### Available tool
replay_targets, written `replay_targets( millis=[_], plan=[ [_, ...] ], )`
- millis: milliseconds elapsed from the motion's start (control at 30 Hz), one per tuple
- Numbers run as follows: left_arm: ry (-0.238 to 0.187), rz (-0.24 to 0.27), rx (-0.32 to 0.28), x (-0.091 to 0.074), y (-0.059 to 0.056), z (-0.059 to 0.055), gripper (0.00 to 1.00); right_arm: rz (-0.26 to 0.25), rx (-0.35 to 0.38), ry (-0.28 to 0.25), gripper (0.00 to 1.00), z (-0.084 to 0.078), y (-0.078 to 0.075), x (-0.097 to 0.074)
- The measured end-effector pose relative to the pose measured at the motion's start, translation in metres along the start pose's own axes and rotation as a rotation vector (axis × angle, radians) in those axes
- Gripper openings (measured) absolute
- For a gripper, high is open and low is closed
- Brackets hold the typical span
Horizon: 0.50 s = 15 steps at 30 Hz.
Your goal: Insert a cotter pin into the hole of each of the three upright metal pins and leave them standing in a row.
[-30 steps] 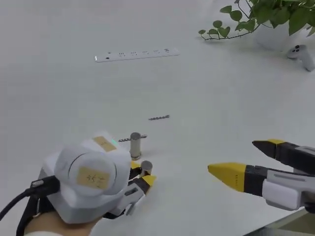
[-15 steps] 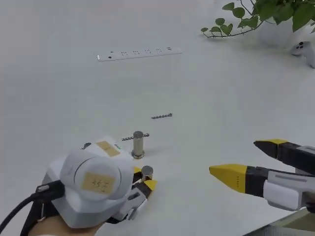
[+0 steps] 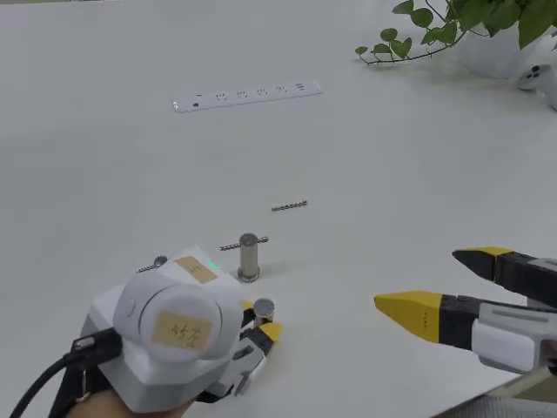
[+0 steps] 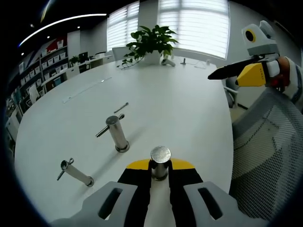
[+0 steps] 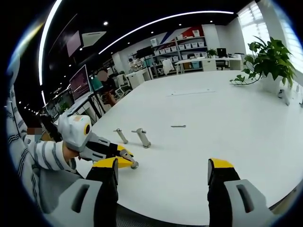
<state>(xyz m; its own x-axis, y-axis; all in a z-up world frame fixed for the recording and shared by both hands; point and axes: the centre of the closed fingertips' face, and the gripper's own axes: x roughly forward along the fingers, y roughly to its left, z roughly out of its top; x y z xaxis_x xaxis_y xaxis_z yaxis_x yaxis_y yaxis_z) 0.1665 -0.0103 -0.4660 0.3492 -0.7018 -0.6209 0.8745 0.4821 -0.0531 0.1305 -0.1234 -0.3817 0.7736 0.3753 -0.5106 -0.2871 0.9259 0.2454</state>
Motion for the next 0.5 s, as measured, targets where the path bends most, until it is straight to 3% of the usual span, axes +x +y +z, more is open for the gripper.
replay_targets(
  millis=[67, 167, 233, 300, 367, 433, 500],
  plan=[
    [0.008, -0.005, -0.003, 0.0, 0.0, -0.001, 0.1, -0.001, 0.001, -0.002, 0.75, 0.0, 0.0, 0.0],
    [0.064, -0.043, -0.038, 0.003, -0.003, -0.011, 0.13, -0.003, 0.003, -0.005, 0.75, 0.001, -0.001, -0.002],
    [0.05, -0.055, -0.048, 0.002, -0.003, -0.01, 0.16, -0.004, 0.004, -0.007, 0.75, 0.001, -0.001, -0.002],
    [0.024, -0.078, 0.01, -0.002, -0.005, -0.005, 0.18, -0.003, 0.003, -0.007, 0.75, 0.001, -0.001, -0.003],
    [-0.003, -0.104, 0.077, -0.007, -0.008, 0.001, 0.27, -0.003, 0.003, -0.007, 0.75, 0.001, -0.002, -0.003],
    [-0.019, -0.138, 0.081, -0.009, -0.011, 0.003, 0.36, -0.003, 0.003, -0.006, 0.75, 0.001, -0.002, -0.003],
    [-0.053, -0.207, 0.061, -0.015, -0.019, 0.007, 0.41, -0.002, 0.001, -0.004, 0.75, 0.0, -0.002, -0.002]
  ],
)
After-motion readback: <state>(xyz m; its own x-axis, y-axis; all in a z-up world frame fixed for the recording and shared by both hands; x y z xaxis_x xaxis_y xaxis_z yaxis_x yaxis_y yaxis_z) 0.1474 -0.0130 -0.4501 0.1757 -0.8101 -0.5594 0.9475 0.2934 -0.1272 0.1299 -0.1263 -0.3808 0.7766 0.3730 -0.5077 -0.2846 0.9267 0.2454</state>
